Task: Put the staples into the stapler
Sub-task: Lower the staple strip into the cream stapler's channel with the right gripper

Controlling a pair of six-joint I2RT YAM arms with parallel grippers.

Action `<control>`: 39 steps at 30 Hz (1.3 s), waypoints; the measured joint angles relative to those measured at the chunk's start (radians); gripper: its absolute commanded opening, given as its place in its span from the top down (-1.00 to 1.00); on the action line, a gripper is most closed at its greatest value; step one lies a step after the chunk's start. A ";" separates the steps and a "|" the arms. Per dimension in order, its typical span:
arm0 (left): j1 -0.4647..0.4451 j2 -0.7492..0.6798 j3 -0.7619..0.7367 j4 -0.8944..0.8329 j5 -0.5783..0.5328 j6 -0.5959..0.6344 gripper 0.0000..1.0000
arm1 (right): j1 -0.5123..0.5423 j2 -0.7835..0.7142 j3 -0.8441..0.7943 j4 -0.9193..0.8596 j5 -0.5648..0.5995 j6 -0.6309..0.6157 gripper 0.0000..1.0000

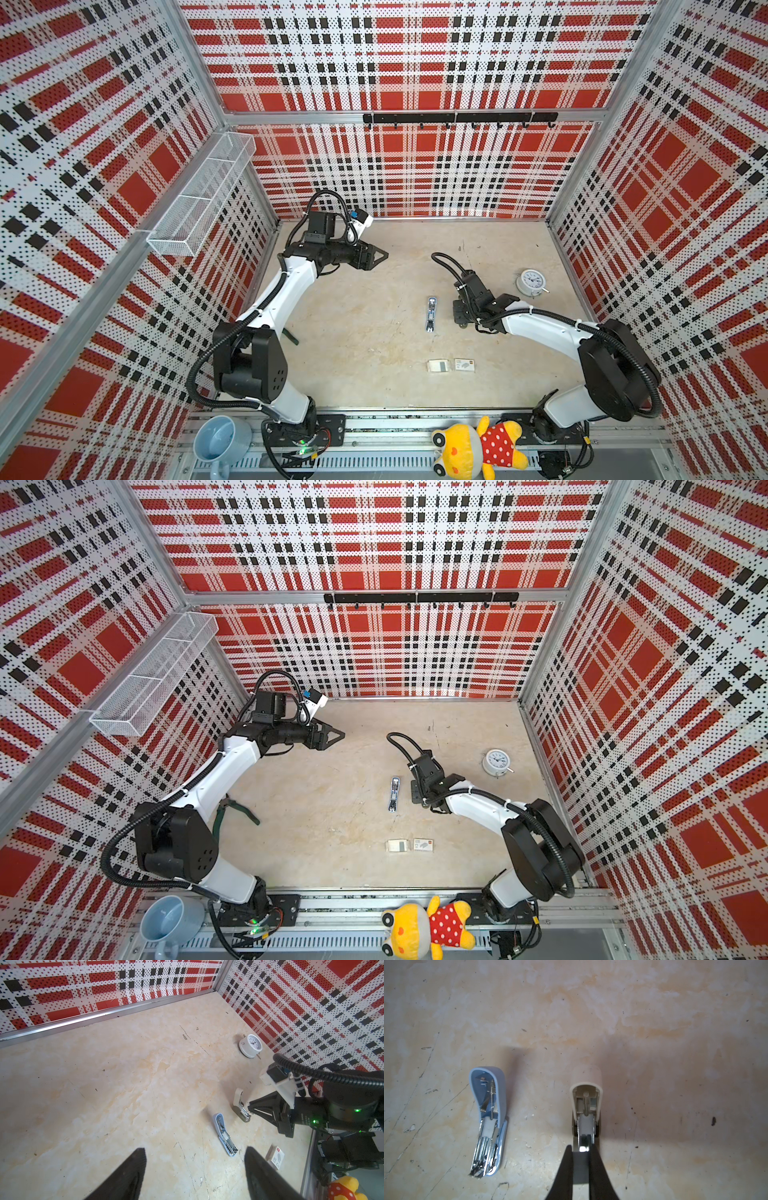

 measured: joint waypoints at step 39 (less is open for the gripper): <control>0.000 0.008 -0.005 0.001 0.000 0.002 -0.53 | 0.000 0.034 -0.029 0.044 0.018 0.036 0.88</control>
